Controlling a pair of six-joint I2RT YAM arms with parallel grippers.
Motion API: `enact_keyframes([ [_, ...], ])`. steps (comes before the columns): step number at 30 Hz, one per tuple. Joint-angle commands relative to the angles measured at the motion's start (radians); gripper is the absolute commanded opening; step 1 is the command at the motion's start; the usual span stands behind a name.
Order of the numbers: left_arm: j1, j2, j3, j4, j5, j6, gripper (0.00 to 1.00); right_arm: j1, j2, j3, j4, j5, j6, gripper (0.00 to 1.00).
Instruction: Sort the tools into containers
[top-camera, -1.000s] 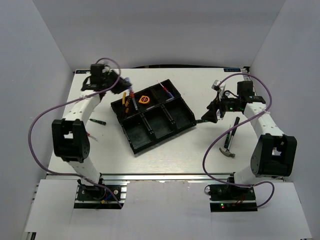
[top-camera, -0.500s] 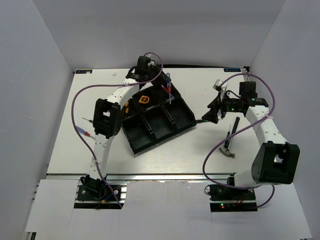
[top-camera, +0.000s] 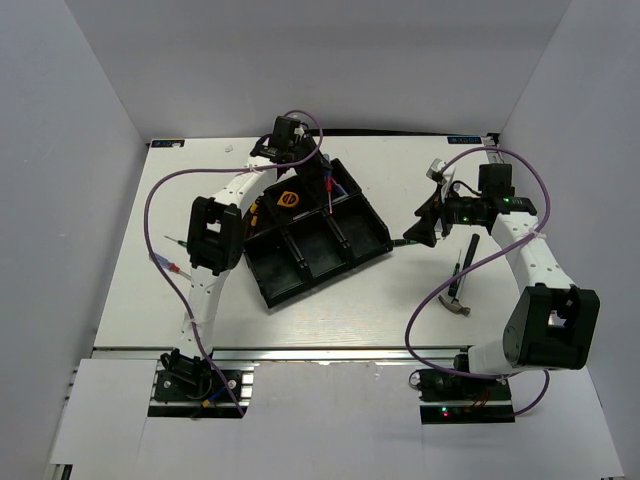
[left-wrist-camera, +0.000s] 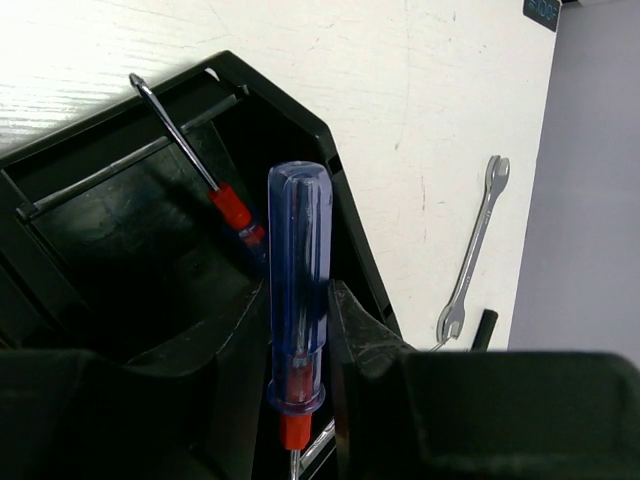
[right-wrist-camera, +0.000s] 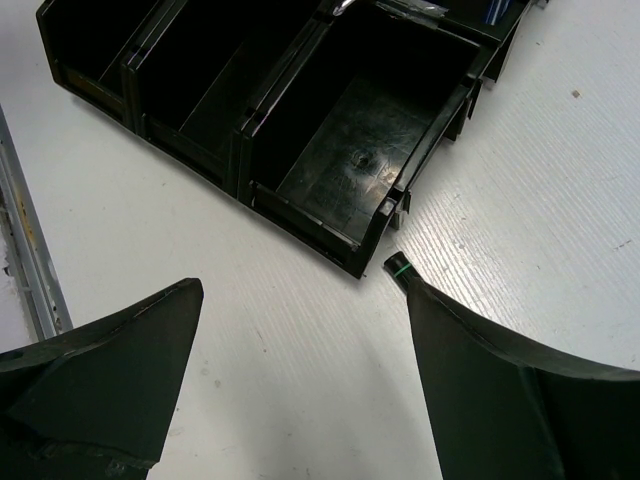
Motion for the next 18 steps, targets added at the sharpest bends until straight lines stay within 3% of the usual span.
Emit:
enact_keyframes([
  [1, 0.000, -0.021, 0.041, -0.024, -0.033, 0.023, 0.39, -0.001, -0.005, 0.017, 0.011, -0.029, 0.005, 0.89],
  [12, 0.000, -0.047, 0.064, -0.039, -0.038, 0.032, 0.47, -0.001, -0.015, 0.015, 0.004, -0.028, 0.002, 0.89],
  [18, 0.016, -0.179, 0.049, -0.051, -0.073, 0.101, 0.47, -0.001, -0.021, 0.017, -0.007, -0.034, -0.020, 0.90],
])
